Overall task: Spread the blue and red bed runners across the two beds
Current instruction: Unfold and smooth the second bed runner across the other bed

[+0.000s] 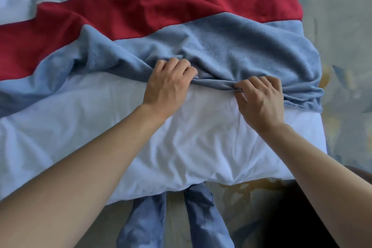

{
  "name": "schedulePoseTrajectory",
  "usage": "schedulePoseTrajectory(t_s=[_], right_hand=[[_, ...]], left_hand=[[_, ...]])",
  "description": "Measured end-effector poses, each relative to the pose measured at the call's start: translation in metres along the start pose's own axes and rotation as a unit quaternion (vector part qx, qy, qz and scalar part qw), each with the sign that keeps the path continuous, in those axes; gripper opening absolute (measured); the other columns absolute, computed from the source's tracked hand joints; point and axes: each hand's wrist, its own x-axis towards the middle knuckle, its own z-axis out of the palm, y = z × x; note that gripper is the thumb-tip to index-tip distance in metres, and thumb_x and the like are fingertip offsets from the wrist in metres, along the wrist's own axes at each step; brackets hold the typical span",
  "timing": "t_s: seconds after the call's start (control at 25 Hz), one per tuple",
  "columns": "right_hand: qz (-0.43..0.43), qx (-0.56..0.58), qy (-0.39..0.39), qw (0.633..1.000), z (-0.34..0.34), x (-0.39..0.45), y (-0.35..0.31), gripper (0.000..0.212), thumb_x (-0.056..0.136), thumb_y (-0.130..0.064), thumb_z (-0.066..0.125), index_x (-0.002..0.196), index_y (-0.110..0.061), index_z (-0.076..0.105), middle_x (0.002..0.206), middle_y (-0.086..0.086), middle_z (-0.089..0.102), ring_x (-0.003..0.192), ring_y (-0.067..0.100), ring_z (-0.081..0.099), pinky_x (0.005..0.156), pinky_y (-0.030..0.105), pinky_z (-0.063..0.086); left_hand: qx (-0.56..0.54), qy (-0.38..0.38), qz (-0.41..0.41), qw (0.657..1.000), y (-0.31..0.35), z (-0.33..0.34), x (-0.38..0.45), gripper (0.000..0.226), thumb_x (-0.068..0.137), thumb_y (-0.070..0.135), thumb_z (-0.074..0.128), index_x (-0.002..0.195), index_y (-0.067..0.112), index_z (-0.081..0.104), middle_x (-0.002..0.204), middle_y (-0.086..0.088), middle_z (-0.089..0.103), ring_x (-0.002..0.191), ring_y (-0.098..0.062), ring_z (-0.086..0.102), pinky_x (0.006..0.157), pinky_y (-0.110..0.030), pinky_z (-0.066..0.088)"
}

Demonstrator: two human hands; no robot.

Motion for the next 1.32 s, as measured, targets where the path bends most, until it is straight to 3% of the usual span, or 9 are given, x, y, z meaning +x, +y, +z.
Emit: schedulePoseTrajectory(t_s=[0.12,0.24,0.4,0.64,0.8,0.92,1.0,1.16,1.32], right_hand=[[0.05,0.022,0.013,0.998,-0.006,0.0,-0.001,0.012,0.091,-0.012,0.066,0.083,-0.015,0.074,0.068,0.002,0.066,0.066,0.03,0.061,0.081,0.041,0.044],[0.109,0.034,0.046,0.992,-0.013,-0.007,-0.009,0.012,0.09,-0.011,0.069,0.081,-0.016,0.075,0.068,0.001,0.067,0.065,0.029,0.062,0.078,0.04,0.044],[0.049,-0.058,0.062,0.995,-0.003,-0.008,-0.031,0.016,0.094,-0.008,0.059,0.092,-0.017,0.072,0.081,0.003,0.063,0.073,0.03,0.057,0.075,0.042,0.041],[0.02,-0.074,0.003,0.997,0.016,0.018,-0.056,0.009,0.09,-0.013,0.059,0.091,-0.016,0.068,0.08,0.003,0.059,0.075,0.03,0.055,0.078,0.04,0.037],[0.054,-0.059,0.028,0.996,0.014,0.023,-0.065,0.014,0.092,-0.014,0.06,0.079,-0.017,0.066,0.071,0.001,0.058,0.069,0.028,0.053,0.077,0.04,0.037],[0.071,-0.028,0.011,0.997,-0.006,-0.022,-0.073,0.014,0.089,-0.015,0.067,0.075,-0.016,0.067,0.067,0.001,0.058,0.067,0.029,0.055,0.079,0.043,0.041],[0.088,-0.007,-0.01,0.996,-0.015,-0.043,-0.079,0.013,0.085,-0.016,0.072,0.073,-0.017,0.068,0.066,-0.001,0.06,0.067,0.029,0.056,0.082,0.043,0.041],[0.074,0.03,0.018,0.997,-0.011,-0.044,-0.076,0.014,0.084,-0.019,0.074,0.071,-0.02,0.068,0.067,-0.004,0.06,0.066,0.025,0.054,0.083,0.042,0.04],[0.036,0.024,-0.034,0.998,-0.011,-0.077,-0.074,0.012,0.085,-0.014,0.072,0.074,-0.015,0.07,0.07,0.002,0.061,0.069,0.032,0.058,0.083,0.045,0.043]], left_hand=[[-0.005,-0.002,0.003,1.0,-0.013,0.0,0.026,0.027,0.101,0.021,0.038,0.091,0.016,0.062,0.089,-0.005,0.064,0.088,-0.028,0.059,0.078,-0.042,0.041],[-0.037,-0.077,0.026,0.996,-0.017,0.001,0.059,0.03,0.101,0.022,0.035,0.088,0.014,0.062,0.087,-0.009,0.069,0.086,-0.033,0.06,0.083,-0.043,0.037],[-0.045,-0.127,0.027,0.99,-0.023,0.012,0.074,0.034,0.103,0.027,0.034,0.092,0.017,0.065,0.095,-0.006,0.072,0.091,-0.028,0.059,0.089,-0.041,0.031],[-0.056,-0.099,0.055,0.992,-0.025,0.016,0.062,0.035,0.103,0.031,0.031,0.095,0.017,0.063,0.099,-0.003,0.07,0.093,-0.027,0.056,0.091,-0.04,0.03],[-0.052,-0.04,0.073,0.995,-0.024,0.005,0.049,0.022,0.097,0.025,0.04,0.101,0.02,0.062,0.103,-0.004,0.063,0.098,-0.027,0.055,0.086,-0.041,0.033],[-0.1,0.063,0.167,0.979,-0.01,-0.012,0.002,0.008,0.09,0.015,0.053,0.088,0.017,0.061,0.086,-0.006,0.057,0.081,-0.029,0.055,0.071,-0.042,0.036],[-0.105,0.035,0.206,0.972,-0.006,-0.011,-0.035,0.006,0.087,0.019,0.056,0.083,0.017,0.06,0.081,-0.006,0.056,0.077,-0.029,0.054,0.068,-0.041,0.038],[-0.036,0.031,0.14,0.989,-0.015,-0.002,-0.044,0.007,0.085,0.016,0.059,0.081,0.021,0.063,0.078,0.0,0.058,0.079,-0.025,0.058,0.074,-0.038,0.037],[-0.054,0.077,0.188,0.978,-0.001,0.001,-0.054,0.02,0.081,0.007,0.06,0.067,0.022,0.06,0.065,0.002,0.054,0.075,-0.024,0.059,0.078,-0.037,0.034]])
